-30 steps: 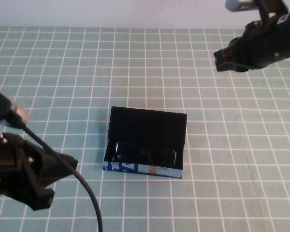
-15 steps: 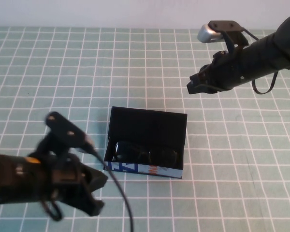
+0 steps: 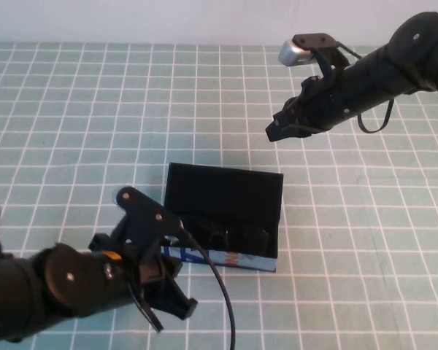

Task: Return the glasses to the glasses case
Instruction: Close the glasses case

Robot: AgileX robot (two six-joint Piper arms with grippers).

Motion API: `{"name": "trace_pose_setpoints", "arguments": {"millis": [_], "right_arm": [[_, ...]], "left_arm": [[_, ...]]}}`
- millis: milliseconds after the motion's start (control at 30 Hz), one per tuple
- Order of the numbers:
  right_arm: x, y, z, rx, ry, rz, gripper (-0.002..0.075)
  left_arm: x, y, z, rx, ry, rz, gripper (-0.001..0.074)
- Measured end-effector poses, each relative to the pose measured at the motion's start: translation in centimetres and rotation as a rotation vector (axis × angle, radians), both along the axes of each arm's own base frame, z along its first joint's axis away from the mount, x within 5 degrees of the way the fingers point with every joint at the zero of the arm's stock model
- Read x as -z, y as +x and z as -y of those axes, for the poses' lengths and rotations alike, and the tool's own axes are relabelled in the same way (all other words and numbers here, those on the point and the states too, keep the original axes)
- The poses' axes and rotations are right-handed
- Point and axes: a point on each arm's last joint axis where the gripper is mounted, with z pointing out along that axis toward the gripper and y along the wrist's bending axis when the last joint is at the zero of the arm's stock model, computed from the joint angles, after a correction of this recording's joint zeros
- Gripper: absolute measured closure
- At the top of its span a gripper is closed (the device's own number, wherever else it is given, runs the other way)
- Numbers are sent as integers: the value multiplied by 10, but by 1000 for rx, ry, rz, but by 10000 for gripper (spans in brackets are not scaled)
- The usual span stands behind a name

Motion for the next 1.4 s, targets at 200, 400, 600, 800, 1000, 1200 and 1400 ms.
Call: {"name": "trace_pose_setpoints", "arguments": {"millis": [200, 400, 600, 800, 1000, 1200, 1400], "right_arm": [[11, 9, -3, -20, -9, -18, 737], [26, 13, -4, -26, -16, -48, 737], [34, 14, -5, -34, -19, -74, 737], [34, 13, -6, -45, -9, -85, 737], [32, 9, -9, -79, 28, -116, 737], [30, 4, -12, -121, 55, -158, 737], [30, 4, -12, -121, 58, -155, 737]], "left_arm": [[12, 6, 10, -9, 28, 2, 734], [17, 16, 19, -7, 36, -2, 733], [30, 16, 21, -3, 65, -32, 733], [33, 18, 23, -5, 71, -30, 734], [33, 19, 24, -7, 71, -25, 734], [32, 19, 24, -8, 70, -24, 734], [32, 20, 25, -8, 70, -24, 734]]}}
